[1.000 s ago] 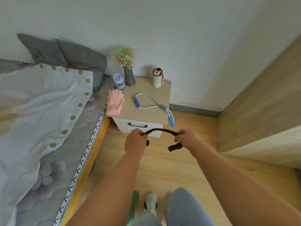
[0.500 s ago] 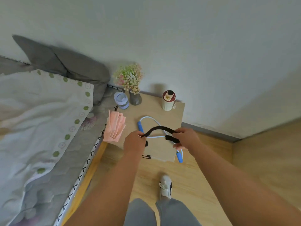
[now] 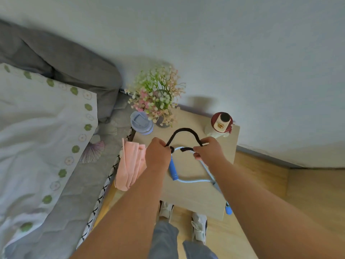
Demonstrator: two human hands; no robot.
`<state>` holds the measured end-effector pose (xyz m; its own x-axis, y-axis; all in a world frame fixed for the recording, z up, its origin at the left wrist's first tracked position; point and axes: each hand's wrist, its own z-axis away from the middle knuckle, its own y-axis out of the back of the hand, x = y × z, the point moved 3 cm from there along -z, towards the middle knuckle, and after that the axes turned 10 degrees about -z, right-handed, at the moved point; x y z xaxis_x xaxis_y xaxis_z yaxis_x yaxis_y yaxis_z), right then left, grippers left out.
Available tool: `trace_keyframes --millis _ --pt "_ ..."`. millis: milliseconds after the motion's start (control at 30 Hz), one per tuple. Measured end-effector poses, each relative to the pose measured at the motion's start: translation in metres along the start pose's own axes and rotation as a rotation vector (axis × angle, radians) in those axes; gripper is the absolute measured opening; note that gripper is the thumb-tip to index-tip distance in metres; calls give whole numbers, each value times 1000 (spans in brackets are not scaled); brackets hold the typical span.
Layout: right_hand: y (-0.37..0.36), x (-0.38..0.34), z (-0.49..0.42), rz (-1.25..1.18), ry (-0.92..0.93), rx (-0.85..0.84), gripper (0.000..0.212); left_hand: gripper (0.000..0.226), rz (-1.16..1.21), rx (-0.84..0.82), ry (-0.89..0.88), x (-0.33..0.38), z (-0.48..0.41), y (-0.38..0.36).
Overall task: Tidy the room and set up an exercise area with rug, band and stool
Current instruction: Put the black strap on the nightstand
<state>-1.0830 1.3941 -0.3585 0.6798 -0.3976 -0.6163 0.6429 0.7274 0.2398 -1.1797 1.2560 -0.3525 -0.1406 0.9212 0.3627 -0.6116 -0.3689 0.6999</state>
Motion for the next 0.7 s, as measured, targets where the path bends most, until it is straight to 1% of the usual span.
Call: trace_keyframes --millis 200,300,433,500,533,600,700 --pt "-36 3 -76 -12 -51 53 18 20 -116 -52 -24 5 -76 -23" --pt "-42 3 -96 -81 -70 67 11 30 -201 -81 -29 8 -90 -26" --pt "-52 9 -123 -17 -95 80 7 42 -212 -135 30 6 -105 -34" --pt "-53 15 -132 29 -113 65 36 44 -222 -152 24 5 -105 -34" --pt "-53 17 -132 33 -125 63 47 44 -225 -154 24 4 -104 -34" --pt "-51 20 -132 32 -136 56 51 42 -217 -147 22 5 -100 -31" --pt "-48 12 -118 34 -138 20 44 30 -194 -137 1 10 -90 -28"
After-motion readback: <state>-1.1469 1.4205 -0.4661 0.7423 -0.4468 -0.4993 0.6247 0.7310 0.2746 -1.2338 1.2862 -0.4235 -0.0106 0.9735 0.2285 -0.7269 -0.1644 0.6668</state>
